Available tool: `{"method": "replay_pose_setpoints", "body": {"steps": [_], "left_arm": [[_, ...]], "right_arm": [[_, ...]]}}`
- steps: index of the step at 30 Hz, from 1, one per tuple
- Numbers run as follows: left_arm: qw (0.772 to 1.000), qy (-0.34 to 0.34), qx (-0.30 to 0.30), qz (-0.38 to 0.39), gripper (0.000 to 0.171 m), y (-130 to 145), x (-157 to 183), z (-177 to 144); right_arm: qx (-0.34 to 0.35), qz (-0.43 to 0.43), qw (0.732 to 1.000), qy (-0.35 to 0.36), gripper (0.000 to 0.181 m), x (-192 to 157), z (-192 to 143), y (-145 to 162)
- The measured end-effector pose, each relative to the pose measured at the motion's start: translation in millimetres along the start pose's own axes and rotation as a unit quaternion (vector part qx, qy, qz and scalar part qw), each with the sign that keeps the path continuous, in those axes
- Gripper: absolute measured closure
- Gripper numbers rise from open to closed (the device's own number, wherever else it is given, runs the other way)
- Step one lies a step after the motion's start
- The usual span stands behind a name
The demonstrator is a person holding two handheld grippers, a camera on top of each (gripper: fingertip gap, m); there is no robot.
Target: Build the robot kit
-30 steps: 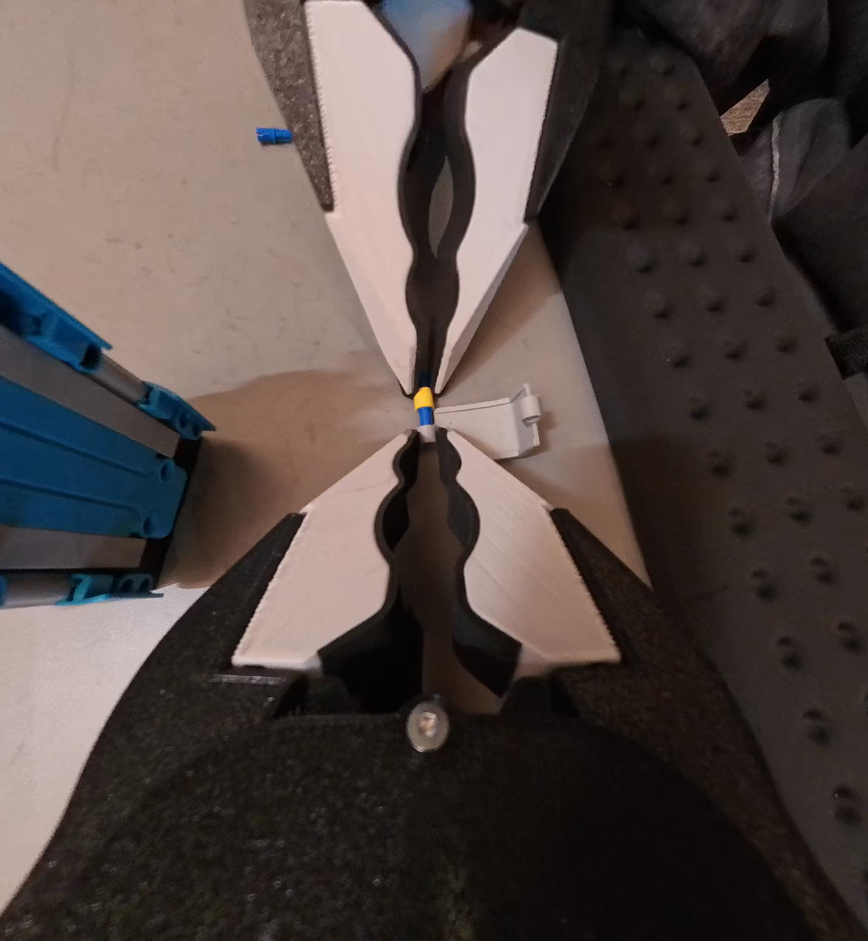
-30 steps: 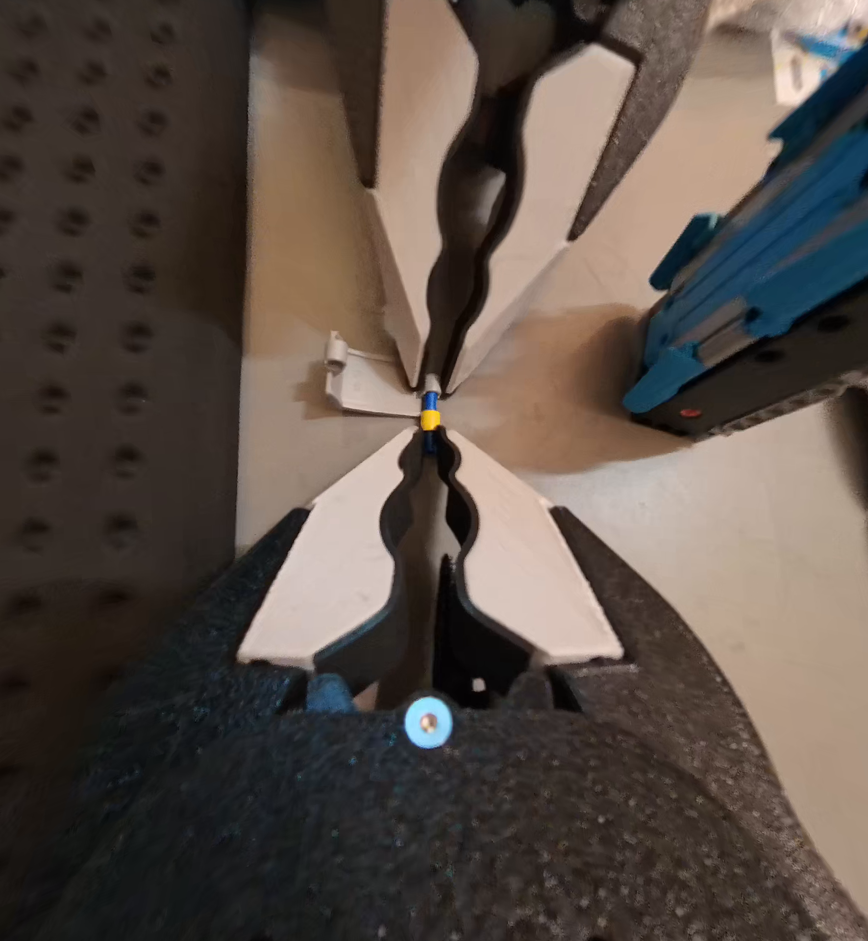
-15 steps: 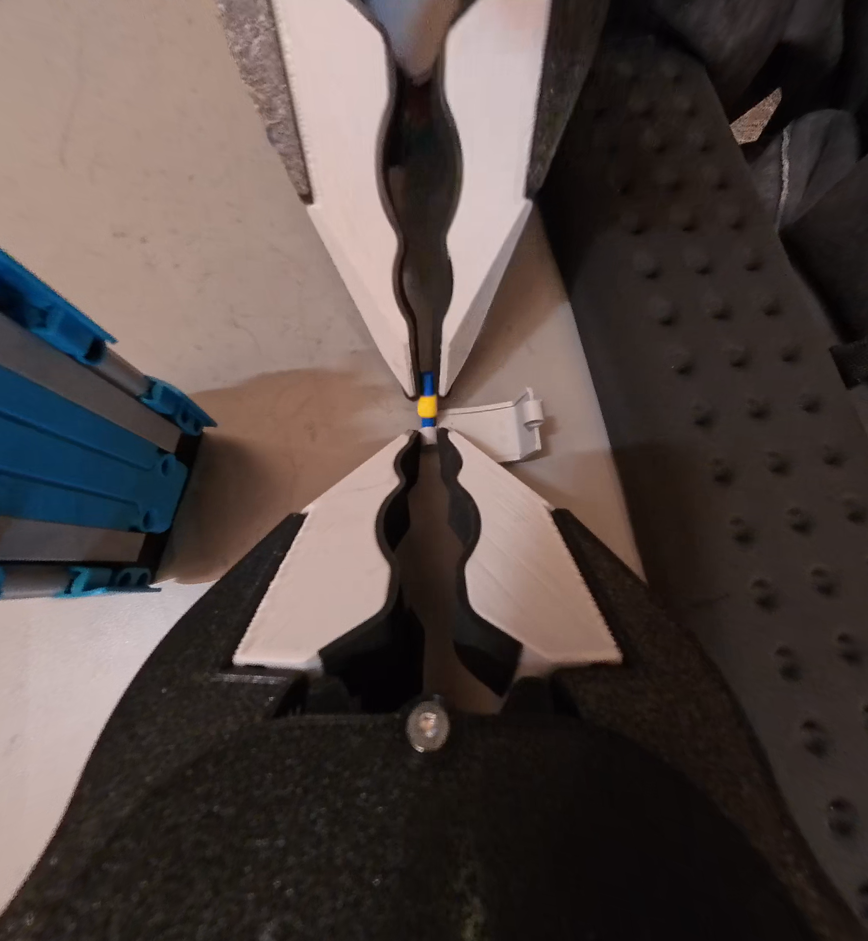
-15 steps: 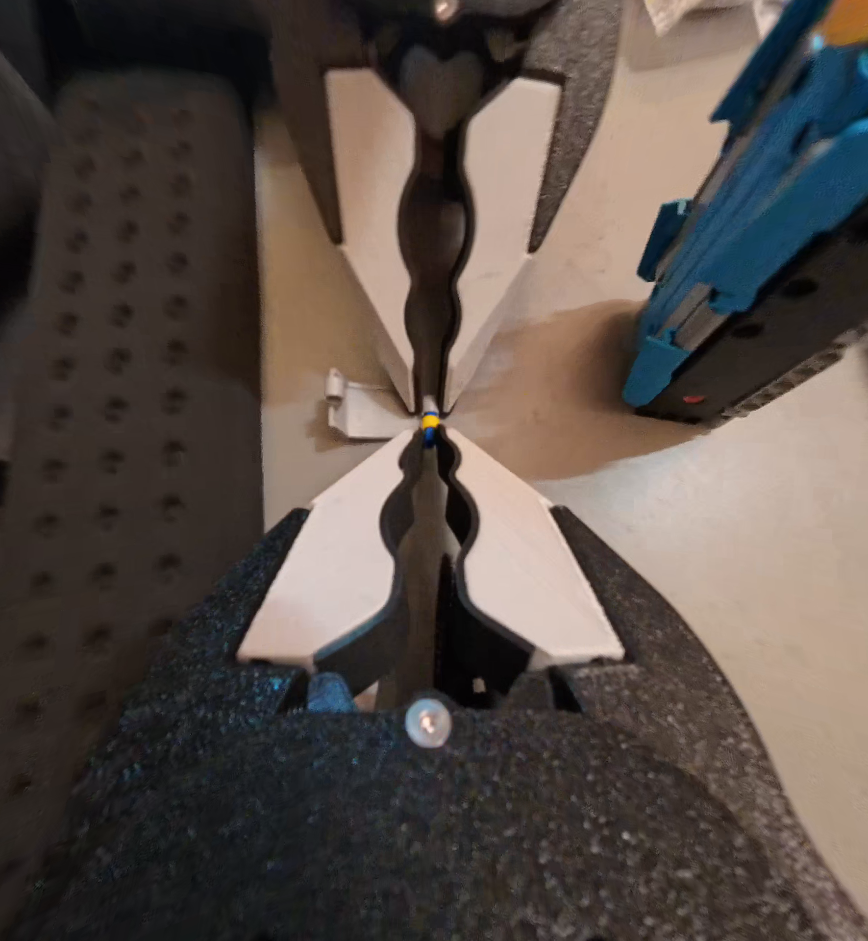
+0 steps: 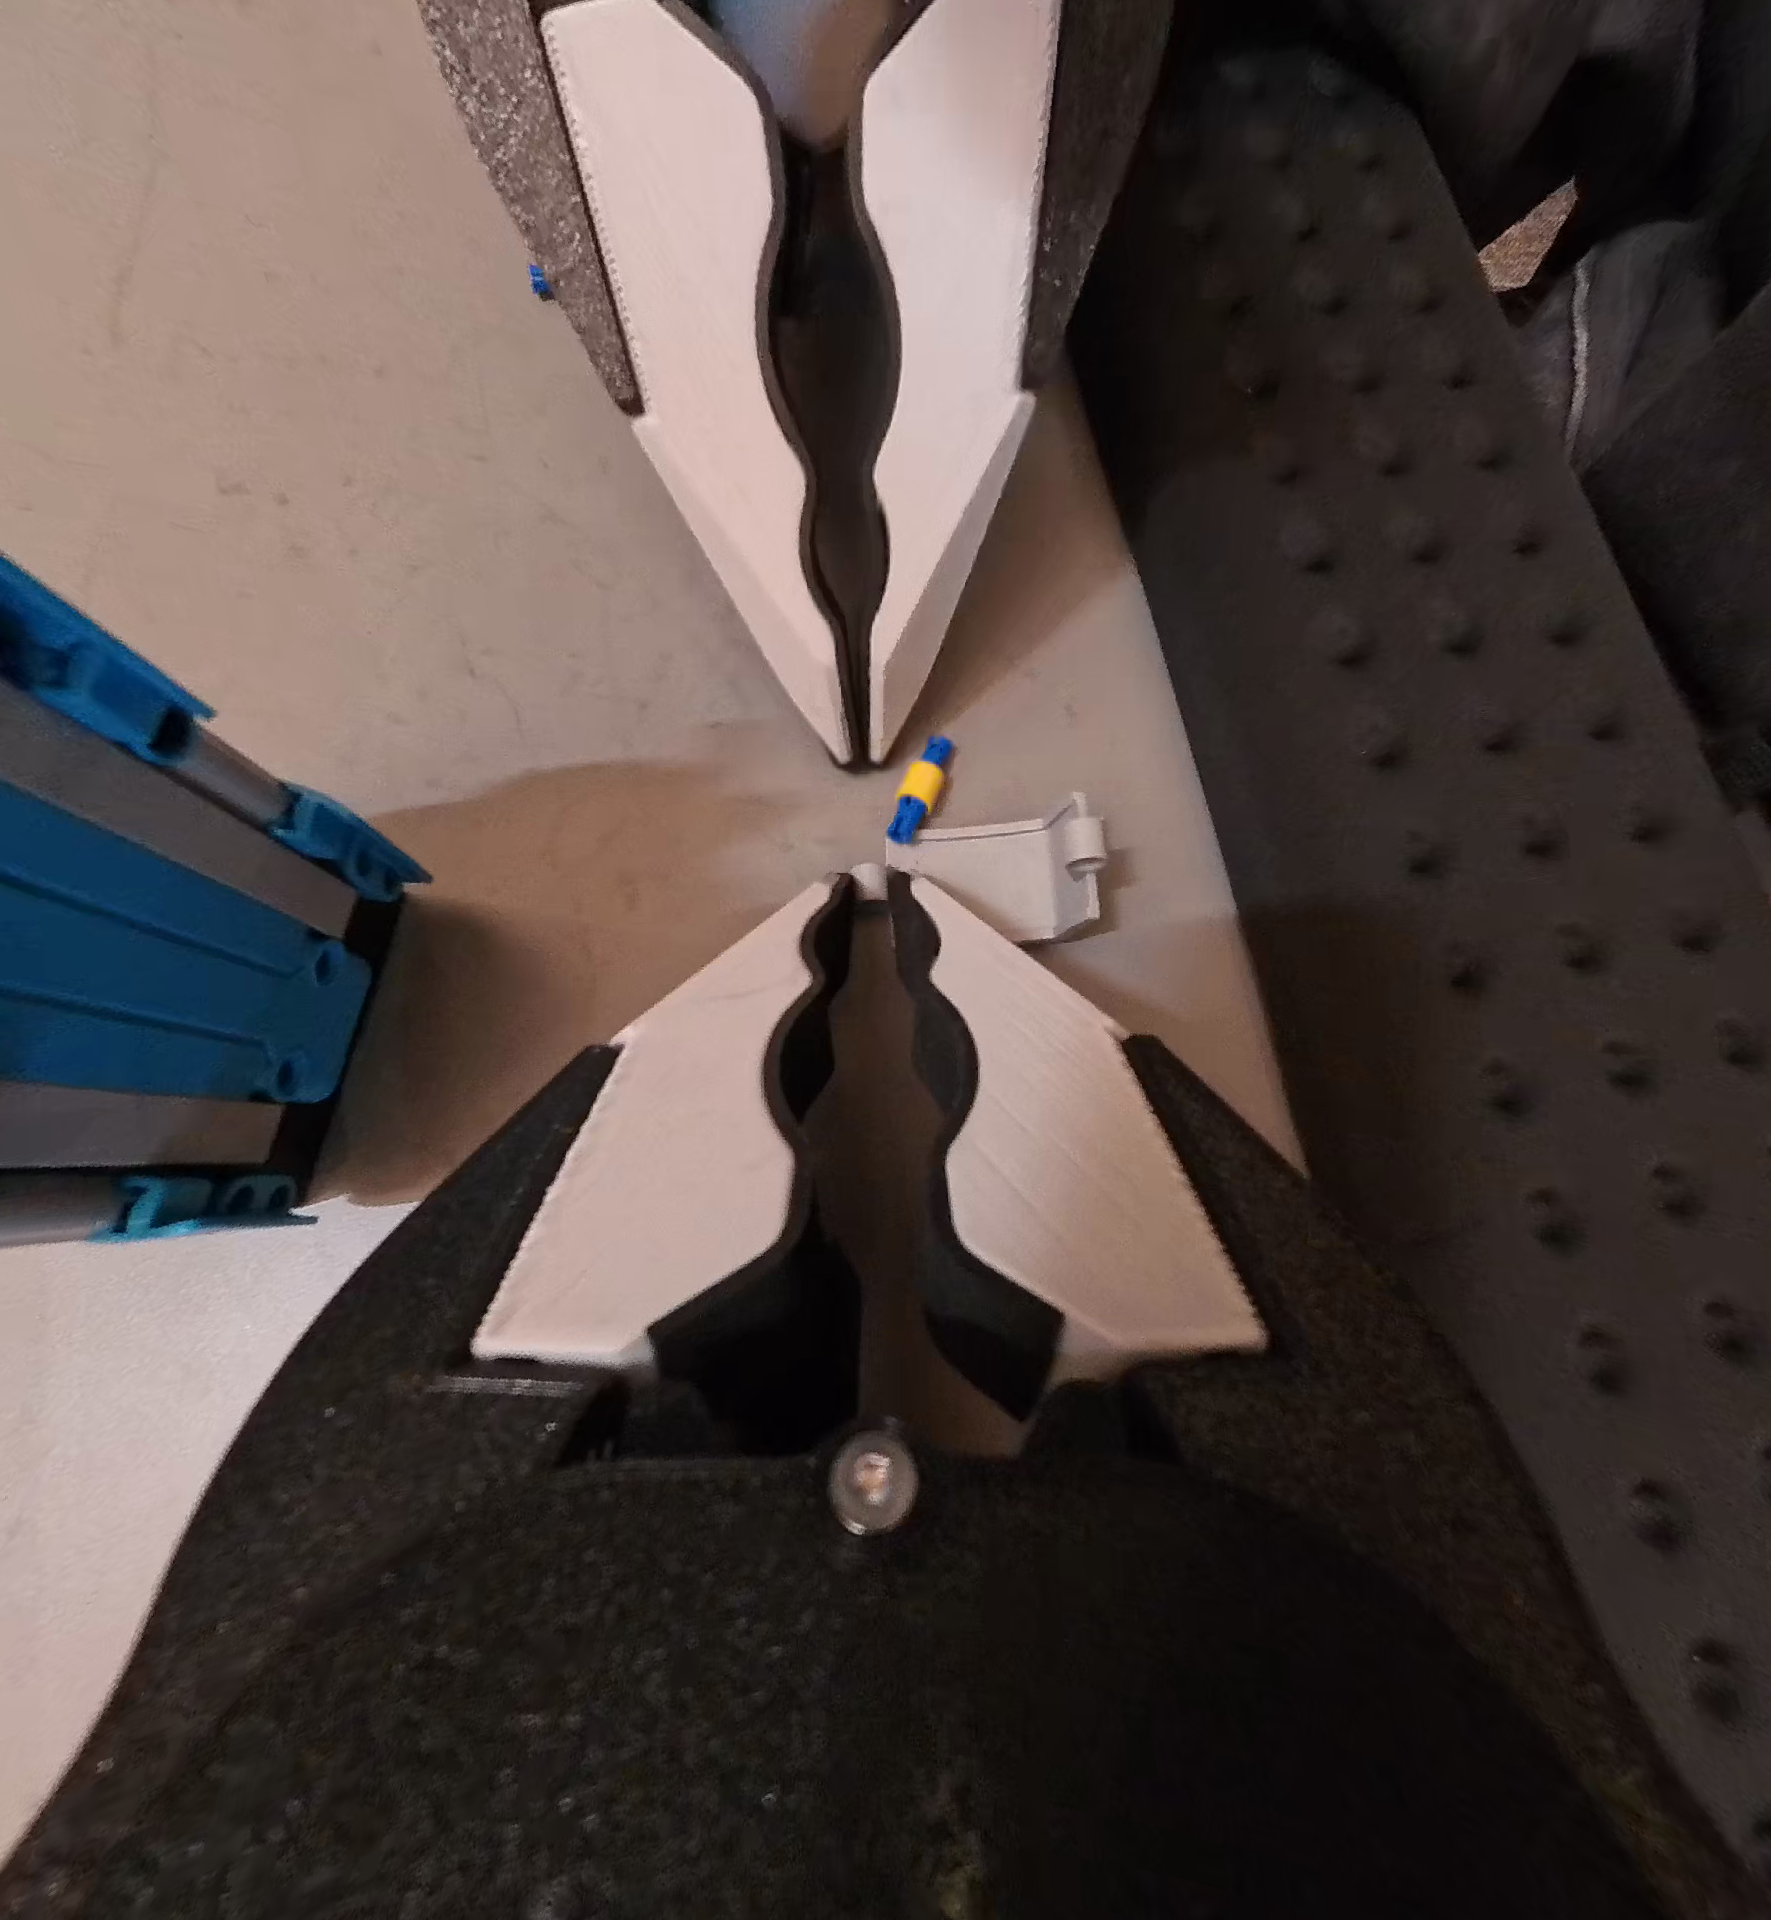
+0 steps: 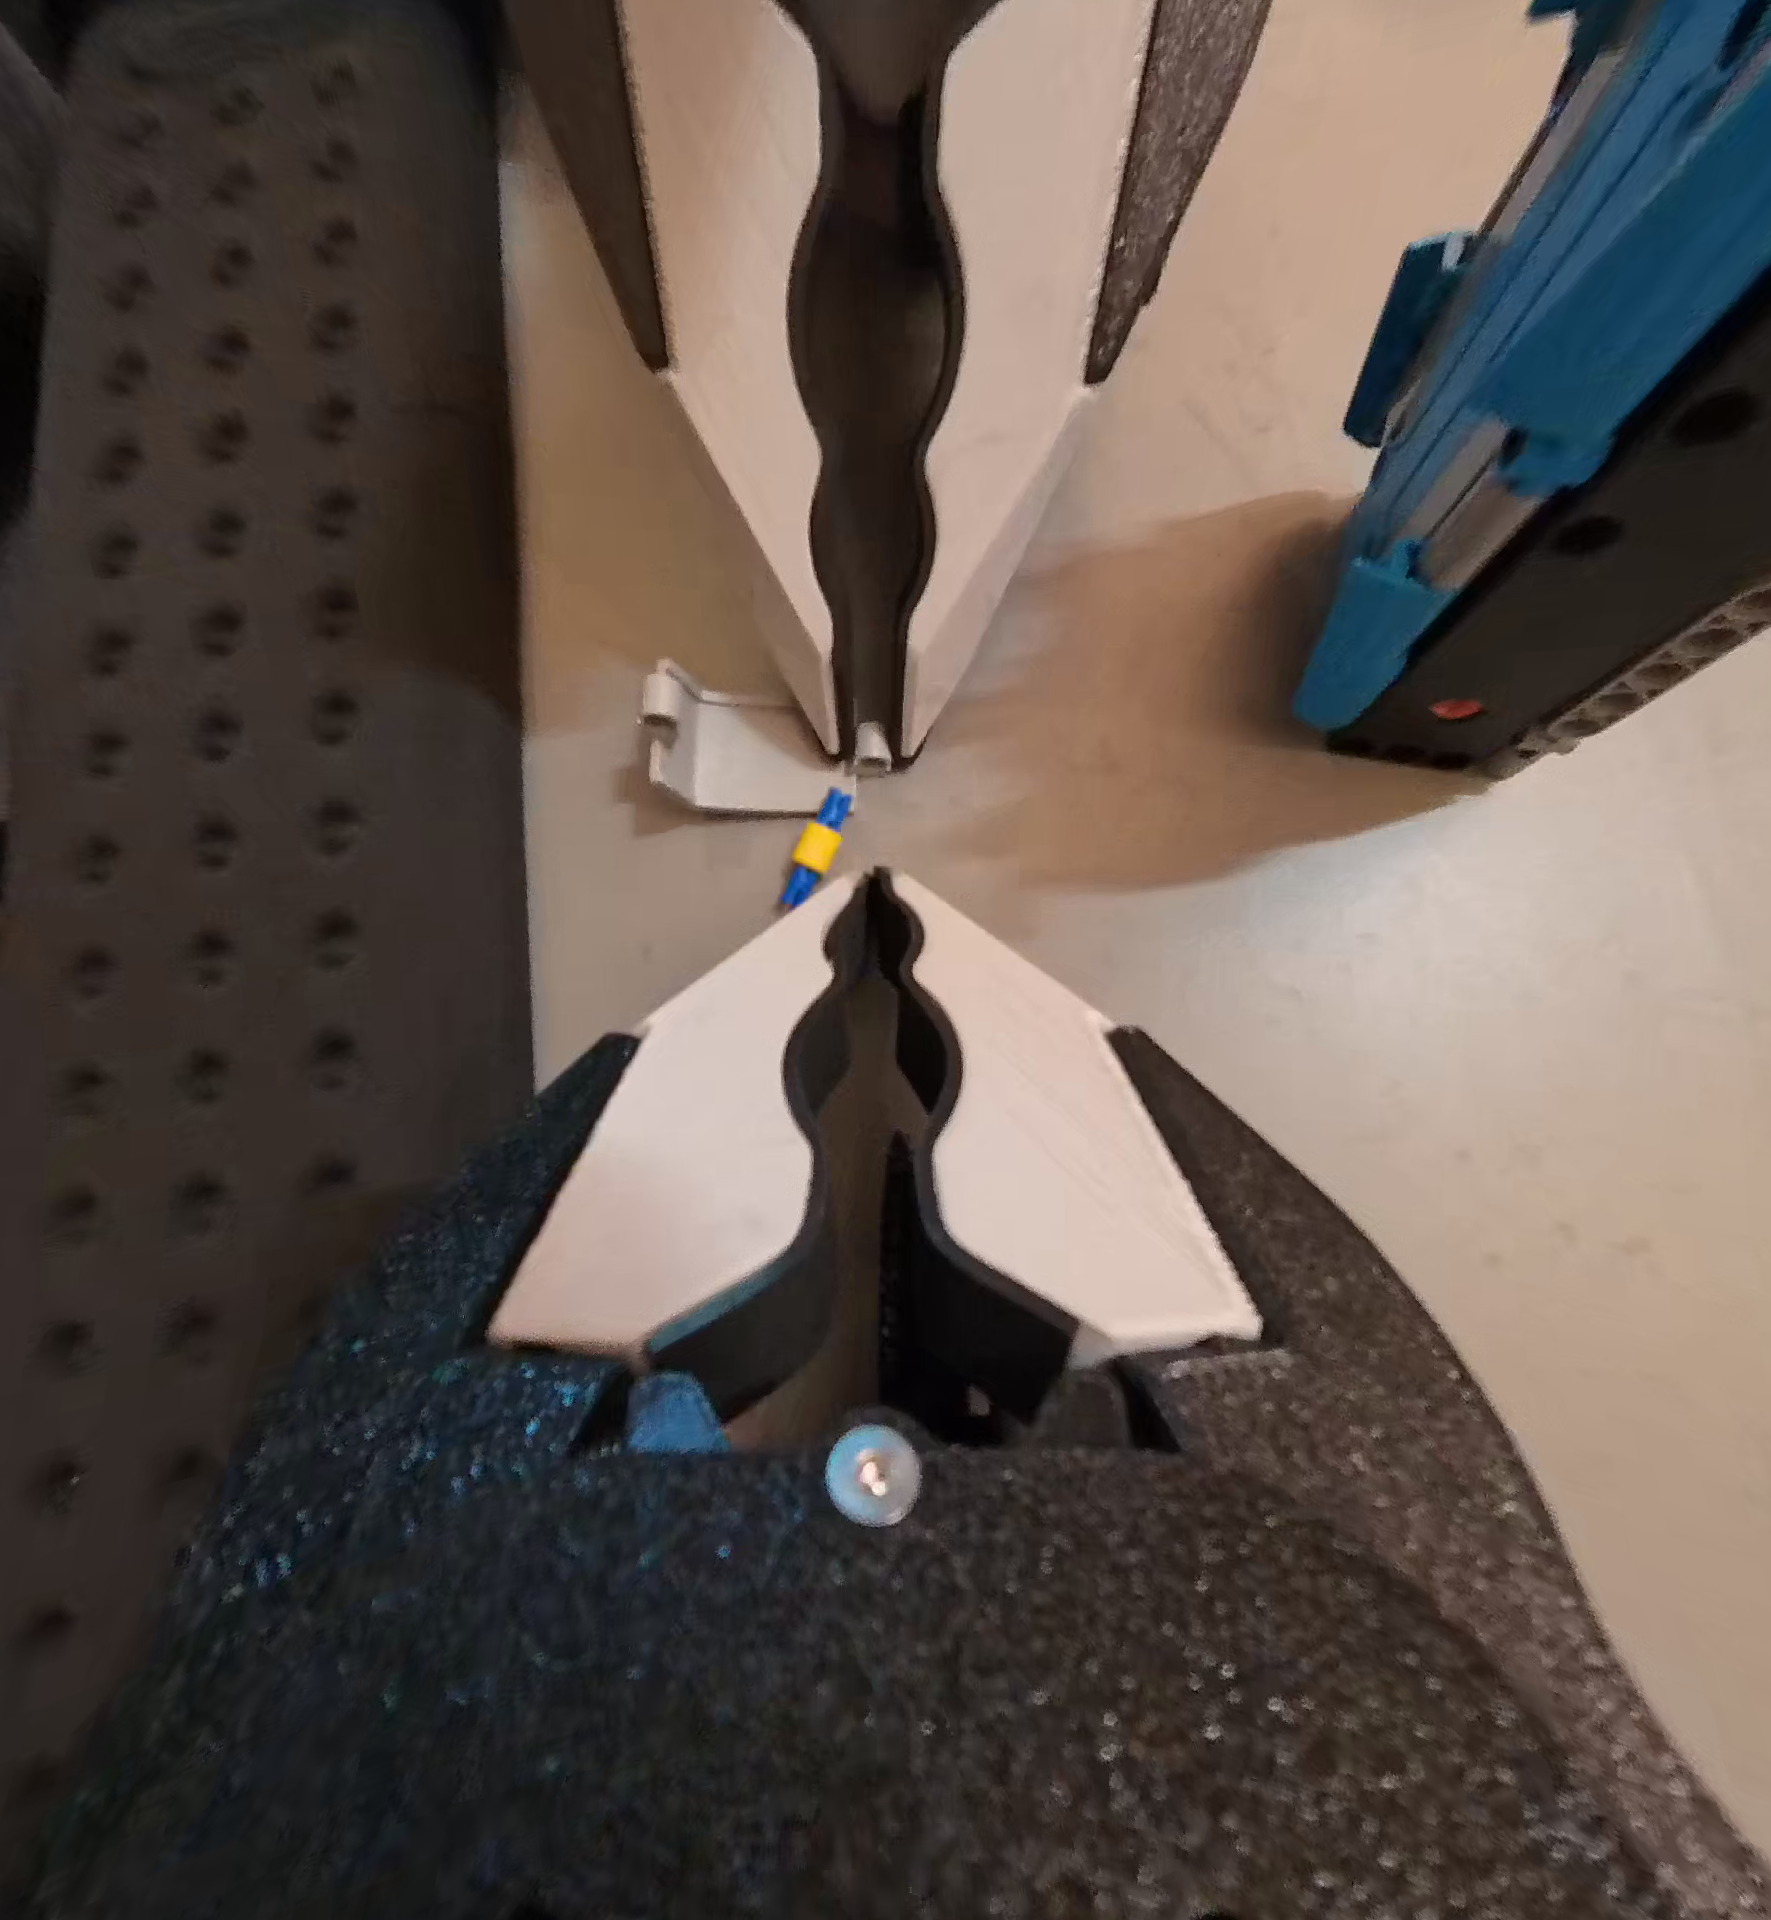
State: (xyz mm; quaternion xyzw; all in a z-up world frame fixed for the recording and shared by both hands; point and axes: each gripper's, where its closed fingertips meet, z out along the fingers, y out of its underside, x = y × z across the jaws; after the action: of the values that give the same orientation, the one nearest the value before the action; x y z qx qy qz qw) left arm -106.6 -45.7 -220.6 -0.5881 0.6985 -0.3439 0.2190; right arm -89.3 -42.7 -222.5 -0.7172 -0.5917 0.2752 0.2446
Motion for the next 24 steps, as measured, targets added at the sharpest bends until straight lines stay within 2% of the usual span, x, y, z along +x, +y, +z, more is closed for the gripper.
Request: {"method": "replay_pose_setpoints", "body": {"steps": [7,11,13,15,17,19,22,24], "left_arm": [[0.999,-0.017,0.009,0.037,0.165,-3,2,-2],[0.994,-0.062,0.042,0.075,0.165,-15,-5,-11],[0.99,-0.094,0.063,0.083,0.165,-23,-10,-20],[0.983,-0.126,0.1,0.087,0.165,-35,-14,-32],[0.977,-0.147,0.132,0.085,0.166,-44,-15,-41],[0.97,-0.157,0.166,0.081,0.165,-52,-14,-48],[0.96,-0.121,0.247,0.045,0.164,-67,-1,-58],[0.956,-0.097,0.274,0.042,0.164,-74,9,-60]], "right_arm": [[0.026,0.0,1.0,0.0,0.17,-4,-2,-11],[0.074,0.075,0.994,-0.022,0.153,-8,-1,-28],[0.1,0.134,0.986,-0.016,0.152,0,-4,-30],[0.132,0.187,0.973,-0.037,0.157,2,-8,-36],[0.171,0.208,0.961,-0.06,0.173,-1,-16,-47],[0.19,0.205,0.96,-0.037,0.179,5,-24,-52],[0.216,0.214,0.95,-0.075,0.179,-8,-35,-64],[0.242,0.219,0.939,-0.103,0.179,-19,-40,-73]]}}
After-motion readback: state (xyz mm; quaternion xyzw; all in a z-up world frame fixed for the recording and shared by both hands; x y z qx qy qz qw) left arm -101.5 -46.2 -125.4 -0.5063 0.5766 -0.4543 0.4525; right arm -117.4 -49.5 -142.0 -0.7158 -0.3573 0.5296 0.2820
